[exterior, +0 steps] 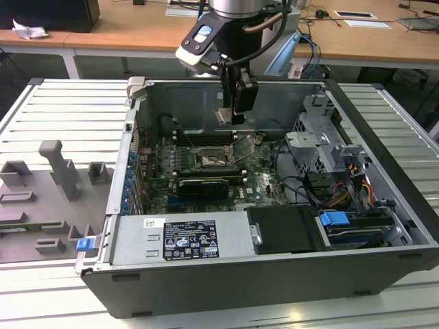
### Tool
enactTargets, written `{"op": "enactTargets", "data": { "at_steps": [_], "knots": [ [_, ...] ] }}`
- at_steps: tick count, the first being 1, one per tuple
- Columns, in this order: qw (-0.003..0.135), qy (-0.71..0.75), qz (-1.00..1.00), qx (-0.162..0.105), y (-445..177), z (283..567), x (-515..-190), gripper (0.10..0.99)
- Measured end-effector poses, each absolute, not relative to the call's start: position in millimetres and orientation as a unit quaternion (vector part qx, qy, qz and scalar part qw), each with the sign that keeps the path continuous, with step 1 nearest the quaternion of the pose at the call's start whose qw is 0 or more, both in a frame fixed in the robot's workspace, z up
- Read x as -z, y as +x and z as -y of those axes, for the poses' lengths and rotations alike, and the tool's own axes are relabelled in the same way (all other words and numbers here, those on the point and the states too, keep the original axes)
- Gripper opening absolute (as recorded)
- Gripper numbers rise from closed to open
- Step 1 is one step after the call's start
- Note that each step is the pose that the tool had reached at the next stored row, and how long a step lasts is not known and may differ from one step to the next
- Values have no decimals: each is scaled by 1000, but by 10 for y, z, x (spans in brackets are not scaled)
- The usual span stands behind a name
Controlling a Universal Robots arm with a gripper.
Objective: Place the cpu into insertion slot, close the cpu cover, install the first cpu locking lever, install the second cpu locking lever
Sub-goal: 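Place the cpu into insertion slot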
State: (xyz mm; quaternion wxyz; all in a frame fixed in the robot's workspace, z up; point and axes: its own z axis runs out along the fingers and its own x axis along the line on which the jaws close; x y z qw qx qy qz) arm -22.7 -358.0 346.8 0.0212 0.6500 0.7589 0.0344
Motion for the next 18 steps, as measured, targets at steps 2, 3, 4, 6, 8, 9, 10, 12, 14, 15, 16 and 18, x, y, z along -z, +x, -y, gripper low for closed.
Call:
{"op": "enactTargets", "data": {
  "at_steps": [2, 3, 4, 6, 8, 9, 10, 12, 14, 15, 16, 18],
  "knots": [
    [21, 655, -754, -34, -227, 3580, -3458, 529],
    [22, 658, -752, -34, -228, 3580, -3452, 529],
    [22, 661, -749, -34, -230, 3580, -3444, 529],
    [22, 667, -744, -34, -230, 3580, -3435, 529],
    [22, 673, -738, -34, -232, 3580, -3425, 529],
    [22, 675, -736, -34, -232, 3580, -3421, 529],
    [22, 678, -734, -34, -233, 3580, -3416, 529],
    [22, 680, -733, -34, -233, 3580, -3404, 529],
    [23, 682, -731, -33, -233, 3580, -3377, 529],
    [23, 682, -730, -33, -233, 3580, -3372, 529],
    [23, 682, -730, -33, -233, 3580, -3367, 529],
    [23, 683, -729, -33, -233, 3580, -3348, 529]
  ]
}}
